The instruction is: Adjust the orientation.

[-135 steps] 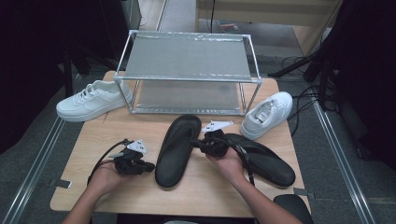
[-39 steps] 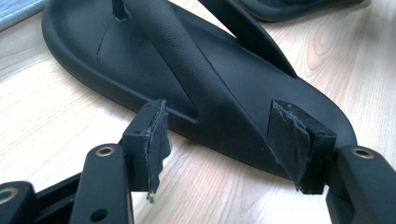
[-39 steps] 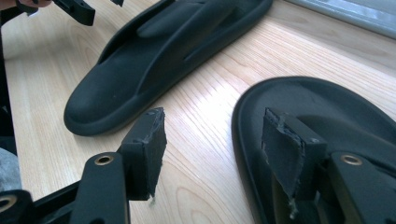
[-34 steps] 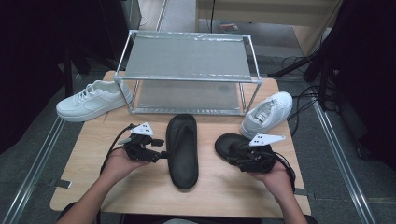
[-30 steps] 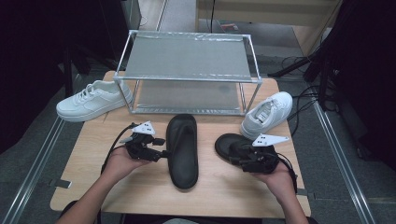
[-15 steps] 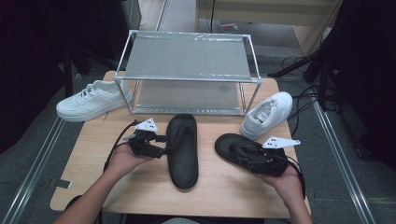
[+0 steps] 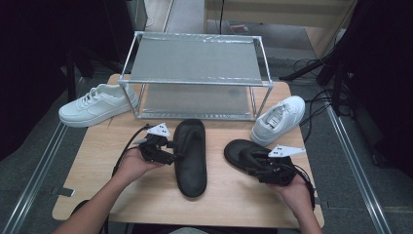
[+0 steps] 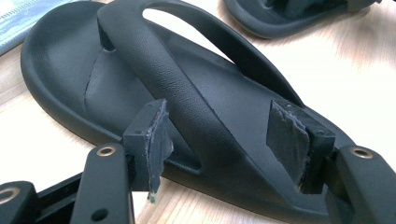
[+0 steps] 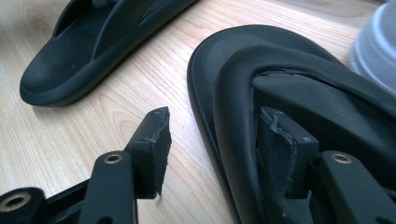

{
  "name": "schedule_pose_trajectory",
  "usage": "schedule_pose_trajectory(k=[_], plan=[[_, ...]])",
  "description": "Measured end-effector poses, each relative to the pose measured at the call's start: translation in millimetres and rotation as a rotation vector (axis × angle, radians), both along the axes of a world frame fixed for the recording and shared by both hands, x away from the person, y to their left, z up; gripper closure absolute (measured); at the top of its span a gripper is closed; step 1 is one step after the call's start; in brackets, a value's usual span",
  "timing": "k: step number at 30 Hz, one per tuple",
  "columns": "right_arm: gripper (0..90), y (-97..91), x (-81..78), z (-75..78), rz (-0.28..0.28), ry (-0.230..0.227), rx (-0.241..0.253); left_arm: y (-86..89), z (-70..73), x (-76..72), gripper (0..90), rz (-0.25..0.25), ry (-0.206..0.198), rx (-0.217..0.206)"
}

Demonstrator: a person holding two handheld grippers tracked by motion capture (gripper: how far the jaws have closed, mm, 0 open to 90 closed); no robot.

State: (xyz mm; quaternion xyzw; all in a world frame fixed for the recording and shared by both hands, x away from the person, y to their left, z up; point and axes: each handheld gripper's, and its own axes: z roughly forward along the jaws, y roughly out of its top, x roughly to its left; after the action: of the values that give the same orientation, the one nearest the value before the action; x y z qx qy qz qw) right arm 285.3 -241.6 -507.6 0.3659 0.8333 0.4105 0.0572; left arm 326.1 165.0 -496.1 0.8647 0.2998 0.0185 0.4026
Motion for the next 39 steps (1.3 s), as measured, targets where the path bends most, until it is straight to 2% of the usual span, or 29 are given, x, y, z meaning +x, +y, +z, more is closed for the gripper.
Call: schedule_pose_trajectory(k=[4, 6, 7, 9, 15, 19, 21, 22, 25, 31, 39], plan=[[59.7, 4.8, 3.6, -3.2, 0.021, -0.004, -0.023, 0.1, -0.2, 0.1, 39.2, 0.001, -0.002, 0.001], [66.8, 3.9, 4.9, -2.9, 0.002, -0.005, -0.02, 0.1, -0.4, 0.1, 39.1, -0.002, -0.002, 0.003], [73.6, 1.5, 6.7, -2.6, -0.016, 0.002, -0.016, -0.1, -0.1, -0.3, 39.1, -0.004, -0.003, 0.002], [75.2, 0.6, 7.3, -2.6, -0.022, -0.005, -0.016, -0.6, 0.8, -1.4, 39.1, -0.01, -0.012, -0.003], [77.8, 3.1, 8.0, -1.1, -0.017, -0.006, -0.03, -0.5, 3.3, -3.7, 39.2, -0.015, -0.031, -0.01], [77.9, 6.5, 8.5, 0.4, -0.019, -0.009, -0.061, 1.0, 3.7, -3.9, 39.2, -0.009, -0.026, -0.014], [78.3, 7.4, 9.7, 1.8, -0.034, 0.015, -0.053, 1.0, 2.6, -3.9, 39.2, -0.008, -0.025, -0.006], [78.4, 8.6, 9.8, 2.2, -0.036, 0.013, -0.058, 0.9, 2.3, -4.0, 39.2, -0.007, -0.021, -0.001], [78.6, 14.0, 9.9, 4.1, -0.035, 0.006, -0.061, 2.0, 2.3, -5.5, 39.2, -0.002, -0.02, -0.005], [78.8, 27.2, 14.7, 7.6, -0.037, 0.036, -0.07, 8.0, 2.6, -10.1, 39.2, 0.015, -0.026, -0.016], [78.9, 46.0, 23.6, 13.1, -0.039, 0.032, -0.058, 17.0, 0.6, -18.0, 39.1, 0.034, -0.022, -0.01]])
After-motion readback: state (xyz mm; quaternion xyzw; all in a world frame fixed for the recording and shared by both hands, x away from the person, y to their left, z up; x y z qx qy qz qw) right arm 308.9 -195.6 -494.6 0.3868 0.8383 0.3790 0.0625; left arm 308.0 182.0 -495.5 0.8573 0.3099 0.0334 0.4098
